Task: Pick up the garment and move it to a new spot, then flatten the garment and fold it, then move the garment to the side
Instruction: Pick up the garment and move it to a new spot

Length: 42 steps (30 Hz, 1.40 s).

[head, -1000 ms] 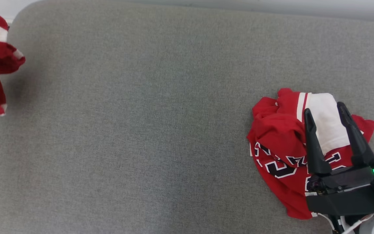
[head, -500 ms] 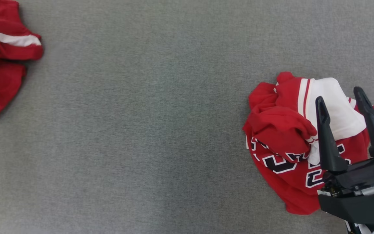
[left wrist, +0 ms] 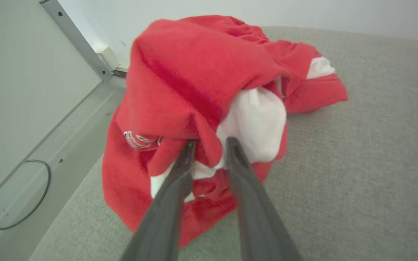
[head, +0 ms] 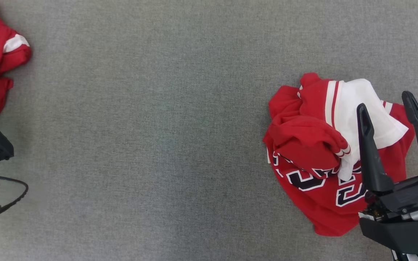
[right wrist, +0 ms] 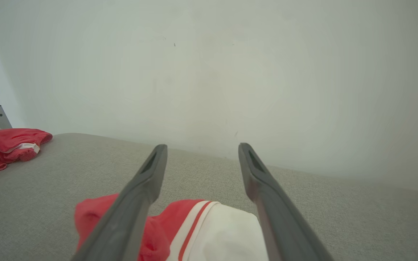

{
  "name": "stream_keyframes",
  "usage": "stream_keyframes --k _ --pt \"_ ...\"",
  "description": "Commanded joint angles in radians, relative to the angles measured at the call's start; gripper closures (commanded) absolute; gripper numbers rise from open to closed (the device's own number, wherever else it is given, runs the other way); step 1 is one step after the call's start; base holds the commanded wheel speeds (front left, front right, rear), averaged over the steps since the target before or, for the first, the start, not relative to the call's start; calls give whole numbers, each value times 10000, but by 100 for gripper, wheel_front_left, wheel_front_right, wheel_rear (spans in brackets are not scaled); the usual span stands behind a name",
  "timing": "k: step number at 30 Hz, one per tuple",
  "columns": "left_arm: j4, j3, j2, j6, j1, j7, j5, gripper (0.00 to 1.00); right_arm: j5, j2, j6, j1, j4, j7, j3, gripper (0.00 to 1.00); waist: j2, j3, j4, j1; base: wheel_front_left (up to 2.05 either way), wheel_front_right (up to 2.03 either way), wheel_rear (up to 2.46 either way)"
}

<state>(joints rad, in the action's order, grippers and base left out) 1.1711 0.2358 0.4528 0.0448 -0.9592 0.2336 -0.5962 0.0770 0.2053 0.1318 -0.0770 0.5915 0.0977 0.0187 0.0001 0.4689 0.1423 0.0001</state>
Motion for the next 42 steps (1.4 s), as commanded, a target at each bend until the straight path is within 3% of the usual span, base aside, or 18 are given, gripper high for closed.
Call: stream_keyframes --k 1,7,16,21,29,35,42 --pt "27 -53 51 87 -117 155 -18 0 -35 -58 -22 46 -27 -29 -37 0 -1 -124 80 -1 0 0 0" --pt "-370 -38 450 164 -417 322 324 0 156 -238 -22 101 -405 -254 -164 0 -1 -651 213 -1 0 0 0" --pt "-2515 -279 1026 -54 -490 320 1220 0 319 -717 -22 77 -1193 -834 -362 0 -1 -1474 63 -1 0 0 0" --pt "-3562 -327 940 -82 -395 322 1598 0 383 -912 -22 106 -1600 -1128 -285 0 -1 -1821 -167 -1 0 0 0" --pt "-5187 -250 734 -118 210 321 2184 0 540 -1250 -22 142 -2544 -1711 -370 0 -1 -2520 -1179 -1 0 0 0" --pt "-6249 -205 252 -305 1322 322 2202 0 670 -1445 -22 356 -3504 -2152 -369 0 -1 -3075 -2231 -1 0 0 0" --pt "-7139 -52 -230 -656 2592 322 2182 0 776 -1522 -22 556 -4649 -2564 -356 0 -1 -3412 -2849 -1 0 0 0"
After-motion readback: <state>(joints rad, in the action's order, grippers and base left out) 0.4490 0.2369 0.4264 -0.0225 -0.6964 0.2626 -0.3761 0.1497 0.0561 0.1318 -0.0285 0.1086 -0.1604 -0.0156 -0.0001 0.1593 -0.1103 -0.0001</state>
